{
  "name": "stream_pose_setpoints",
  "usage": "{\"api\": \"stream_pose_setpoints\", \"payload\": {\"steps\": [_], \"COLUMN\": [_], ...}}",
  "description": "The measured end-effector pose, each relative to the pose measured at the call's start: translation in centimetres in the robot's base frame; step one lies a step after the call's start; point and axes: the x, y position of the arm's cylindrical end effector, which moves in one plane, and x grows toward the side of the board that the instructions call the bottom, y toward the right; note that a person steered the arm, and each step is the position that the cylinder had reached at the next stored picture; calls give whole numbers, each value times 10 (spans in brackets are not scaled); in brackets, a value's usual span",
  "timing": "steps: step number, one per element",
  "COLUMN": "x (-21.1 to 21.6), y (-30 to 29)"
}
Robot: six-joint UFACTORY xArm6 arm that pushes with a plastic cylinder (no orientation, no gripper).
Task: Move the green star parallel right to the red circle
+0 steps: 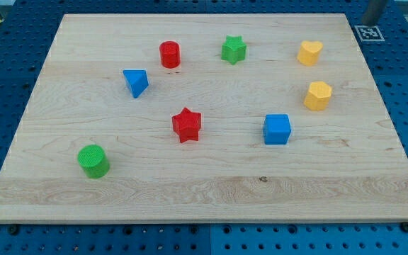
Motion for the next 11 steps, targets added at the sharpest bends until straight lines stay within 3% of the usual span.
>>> {"api": "stream_pose_setpoints", "payload": {"steps": [1, 4, 5, 8, 9, 11], "x": [44, -24, -20, 46, 59, 23], "y": [-13, -164, -216, -209, -257, -271]}}
